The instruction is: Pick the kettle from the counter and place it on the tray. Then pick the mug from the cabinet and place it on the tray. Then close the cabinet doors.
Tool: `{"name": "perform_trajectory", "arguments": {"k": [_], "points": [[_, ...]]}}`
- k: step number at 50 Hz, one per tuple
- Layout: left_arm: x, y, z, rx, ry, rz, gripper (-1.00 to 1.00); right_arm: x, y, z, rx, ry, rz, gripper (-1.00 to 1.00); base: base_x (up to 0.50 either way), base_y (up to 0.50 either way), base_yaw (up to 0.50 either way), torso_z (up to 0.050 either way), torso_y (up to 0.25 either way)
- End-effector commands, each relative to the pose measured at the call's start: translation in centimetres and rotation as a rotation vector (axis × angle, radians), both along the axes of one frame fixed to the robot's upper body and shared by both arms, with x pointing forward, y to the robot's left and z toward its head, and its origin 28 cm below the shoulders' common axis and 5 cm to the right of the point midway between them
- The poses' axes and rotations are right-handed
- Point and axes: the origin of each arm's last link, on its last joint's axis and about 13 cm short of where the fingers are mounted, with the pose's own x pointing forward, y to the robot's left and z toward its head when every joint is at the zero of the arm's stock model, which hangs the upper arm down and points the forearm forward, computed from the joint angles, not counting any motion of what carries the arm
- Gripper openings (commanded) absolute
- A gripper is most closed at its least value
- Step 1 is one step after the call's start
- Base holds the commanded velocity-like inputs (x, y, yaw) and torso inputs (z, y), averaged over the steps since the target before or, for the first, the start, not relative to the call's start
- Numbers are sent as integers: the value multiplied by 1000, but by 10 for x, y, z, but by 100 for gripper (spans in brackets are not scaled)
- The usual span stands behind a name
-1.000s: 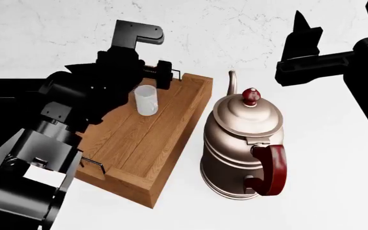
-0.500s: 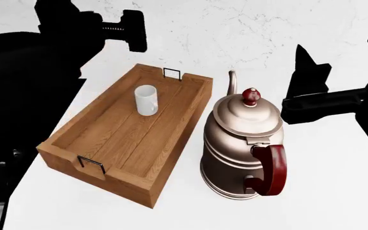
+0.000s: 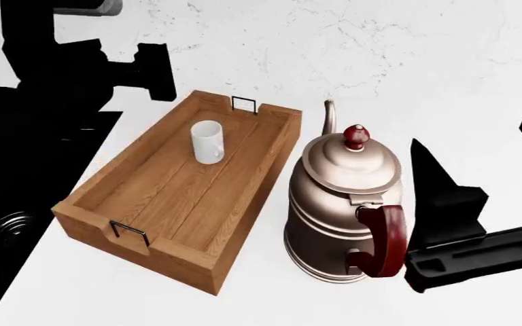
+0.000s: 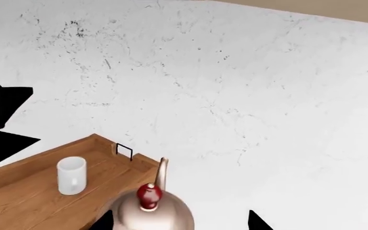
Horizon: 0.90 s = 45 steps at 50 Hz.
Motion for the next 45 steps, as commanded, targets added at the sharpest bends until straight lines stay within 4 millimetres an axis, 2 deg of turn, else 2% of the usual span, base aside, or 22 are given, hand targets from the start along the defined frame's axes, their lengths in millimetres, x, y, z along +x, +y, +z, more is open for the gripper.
{"name": "perform_trajectory", "arguments": {"k": [1,9,16,29,45], "points": [[-4,9,-8,-8,9,20,100,-11,-1,0,15,58,21,100,0,0,0,0,0],[-5,15,-16,-19,15,30,100,-12,2,3,13,70,51,100,0,0,0,0,0],[-5,18,-20,-25,20,37,100,-7,4,-3,13,91,65,100,0,0,0,0,0],[-5,21,-25,-29,28,43,100,9,13,-24,17,143,87,100,0,0,0,0,0],[-4,23,-27,-37,35,45,100,19,23,-45,21,197,91,100,0,0,0,0,0]]}}
